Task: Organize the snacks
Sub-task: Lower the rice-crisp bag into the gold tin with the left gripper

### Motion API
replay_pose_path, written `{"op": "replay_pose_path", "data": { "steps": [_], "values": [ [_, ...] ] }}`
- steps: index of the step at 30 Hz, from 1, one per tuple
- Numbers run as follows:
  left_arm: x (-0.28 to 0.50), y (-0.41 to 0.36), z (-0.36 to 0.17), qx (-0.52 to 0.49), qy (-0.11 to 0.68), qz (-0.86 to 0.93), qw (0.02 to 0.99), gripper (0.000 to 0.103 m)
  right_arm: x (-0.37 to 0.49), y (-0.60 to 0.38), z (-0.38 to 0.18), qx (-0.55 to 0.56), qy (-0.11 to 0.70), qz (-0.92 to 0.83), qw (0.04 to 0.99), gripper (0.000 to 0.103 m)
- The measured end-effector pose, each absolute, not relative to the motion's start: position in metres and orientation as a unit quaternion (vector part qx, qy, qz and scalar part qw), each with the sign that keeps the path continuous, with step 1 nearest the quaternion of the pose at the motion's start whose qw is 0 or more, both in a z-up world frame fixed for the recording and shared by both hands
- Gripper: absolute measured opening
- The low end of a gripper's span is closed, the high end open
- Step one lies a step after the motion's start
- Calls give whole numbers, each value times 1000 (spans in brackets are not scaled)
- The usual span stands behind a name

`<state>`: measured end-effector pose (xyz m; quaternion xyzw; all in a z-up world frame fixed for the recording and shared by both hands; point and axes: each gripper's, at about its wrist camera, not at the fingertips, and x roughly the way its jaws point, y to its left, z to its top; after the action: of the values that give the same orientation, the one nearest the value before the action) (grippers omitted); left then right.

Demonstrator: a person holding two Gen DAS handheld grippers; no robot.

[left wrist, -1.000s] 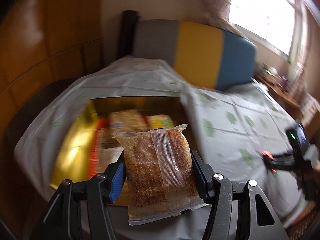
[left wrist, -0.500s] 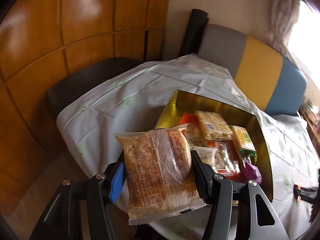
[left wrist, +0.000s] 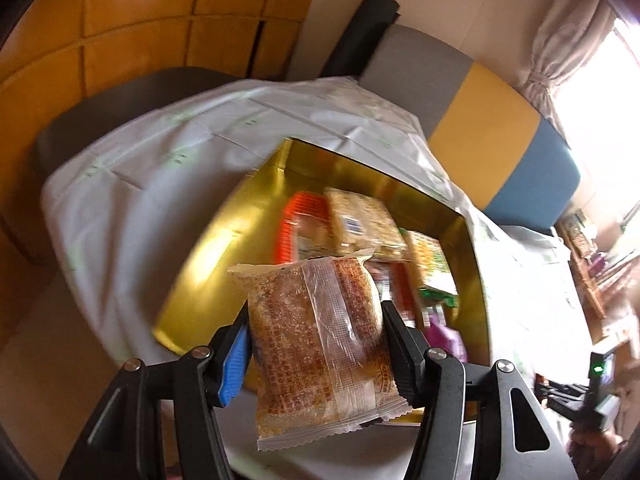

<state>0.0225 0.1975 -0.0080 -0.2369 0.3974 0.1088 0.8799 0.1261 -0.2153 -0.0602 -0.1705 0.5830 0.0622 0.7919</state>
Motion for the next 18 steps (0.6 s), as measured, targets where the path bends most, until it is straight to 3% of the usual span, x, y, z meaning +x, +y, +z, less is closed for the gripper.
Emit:
{"op": "replay_pose_path", "data": {
  "steps": [18],
  "values": [
    [57,134,-40,-171,455,44,873,60,126,-211,-61,-182,582,61,790,27]
  ]
}}
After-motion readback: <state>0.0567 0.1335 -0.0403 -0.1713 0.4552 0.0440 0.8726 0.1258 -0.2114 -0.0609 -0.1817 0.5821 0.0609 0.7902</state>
